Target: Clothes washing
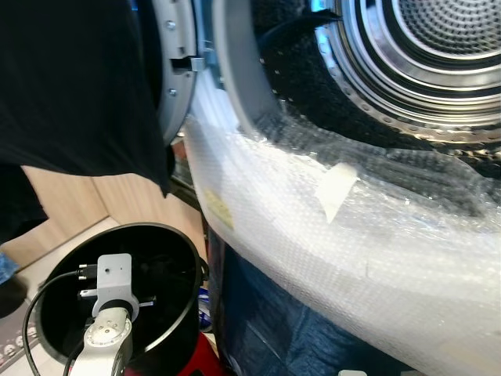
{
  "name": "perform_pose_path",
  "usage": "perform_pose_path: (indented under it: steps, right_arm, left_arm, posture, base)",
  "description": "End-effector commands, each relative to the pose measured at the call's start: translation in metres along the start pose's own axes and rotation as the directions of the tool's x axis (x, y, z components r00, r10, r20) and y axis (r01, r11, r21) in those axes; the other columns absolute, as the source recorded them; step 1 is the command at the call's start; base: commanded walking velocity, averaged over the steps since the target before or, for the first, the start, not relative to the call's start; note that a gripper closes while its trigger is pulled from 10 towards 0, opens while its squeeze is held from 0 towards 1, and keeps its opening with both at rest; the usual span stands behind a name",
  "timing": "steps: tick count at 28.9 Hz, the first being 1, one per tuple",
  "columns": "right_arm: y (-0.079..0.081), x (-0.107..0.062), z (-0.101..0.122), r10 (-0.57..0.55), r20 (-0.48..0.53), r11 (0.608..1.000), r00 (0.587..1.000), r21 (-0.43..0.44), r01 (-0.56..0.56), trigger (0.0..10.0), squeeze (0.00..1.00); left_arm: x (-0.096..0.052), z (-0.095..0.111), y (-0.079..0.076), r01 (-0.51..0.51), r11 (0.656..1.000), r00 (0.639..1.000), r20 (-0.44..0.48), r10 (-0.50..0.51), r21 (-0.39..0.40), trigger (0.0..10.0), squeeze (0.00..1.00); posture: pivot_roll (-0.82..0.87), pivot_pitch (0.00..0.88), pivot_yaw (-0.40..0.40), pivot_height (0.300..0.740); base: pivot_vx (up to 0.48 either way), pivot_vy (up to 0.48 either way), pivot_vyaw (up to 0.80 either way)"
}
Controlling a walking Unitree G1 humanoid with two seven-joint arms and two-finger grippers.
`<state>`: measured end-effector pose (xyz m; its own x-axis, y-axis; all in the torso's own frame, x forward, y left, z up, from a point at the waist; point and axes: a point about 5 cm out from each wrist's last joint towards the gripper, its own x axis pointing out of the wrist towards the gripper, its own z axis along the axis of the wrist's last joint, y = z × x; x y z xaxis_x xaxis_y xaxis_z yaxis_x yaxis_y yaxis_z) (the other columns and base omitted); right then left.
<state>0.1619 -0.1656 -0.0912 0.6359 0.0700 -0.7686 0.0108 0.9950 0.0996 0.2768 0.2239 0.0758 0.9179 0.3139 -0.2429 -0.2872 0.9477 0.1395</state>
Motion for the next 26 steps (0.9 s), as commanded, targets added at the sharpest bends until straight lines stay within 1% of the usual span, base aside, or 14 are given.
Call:
perform_pose_path:
  steps: [1, 8, 19, 21, 26]
  right_arm:
    - [0.0024, 0.0001, -0.0009, 0.008, -0.002, 1.000, 1.000, 0.006, -0.008, 10.0, 0.00]
    - [0.0035, 0.0001, -0.0025, 0.010, -0.016, 1.000, 1.000, -0.003, -0.010, 10.0, 0.00]
    - [0.0030, -0.0003, -0.0035, 0.013, -0.019, 1.000, 1.000, -0.005, -0.013, 10.0, 0.00]
    - [0.0033, -0.0003, -0.0030, 0.015, -0.011, 1.000, 1.000, 0.008, -0.015, 10.0, 0.00]
    - [0.0043, -0.0001, -0.0025, 0.020, -0.008, 1.000, 1.000, 0.002, -0.020, 10.0, 0.00]
  left_arm:
    - [0.0004, -0.0024, 0.0025, -0.011, 1.000, 1.000, -0.005, 0.011, 0.009, 10.0, 0.00]
    - [-0.0002, -0.0020, 0.0002, -0.007, 1.000, 1.000, 0.000, 0.007, 0.002, 10.0, 0.00]
    - [-0.0005, -0.0012, -0.0010, -0.004, 1.000, 1.000, 0.009, 0.004, -0.003, 10.0, 0.00]
    - [-0.0005, -0.0013, -0.0008, -0.005, 1.000, 1.000, 0.009, 0.005, -0.001, 10.0, 0.00]
    - [-0.0017, -0.0015, -0.0002, -0.008, 1.000, 1.000, 0.010, 0.008, -0.002, 10.0, 0.00]
  posture:
    - [0.13, 0.029, 0.004, 0.740]
    - [0.13, 0.030, 0.000, 0.740]
    - [0.13, 0.029, -0.001, 0.740]
    - [0.13, 0.029, -0.001, 0.740]
    - [0.14, 0.034, -0.002, 0.740]
  base:
    - [0.000, 0.000, 0.00]
    - [0.000, 0.000, 0.00]
    - [0.000, 0.000, -0.79]
    - [0.000, 0.000, -0.76]
    - [0.000, 0.000, 0.00]
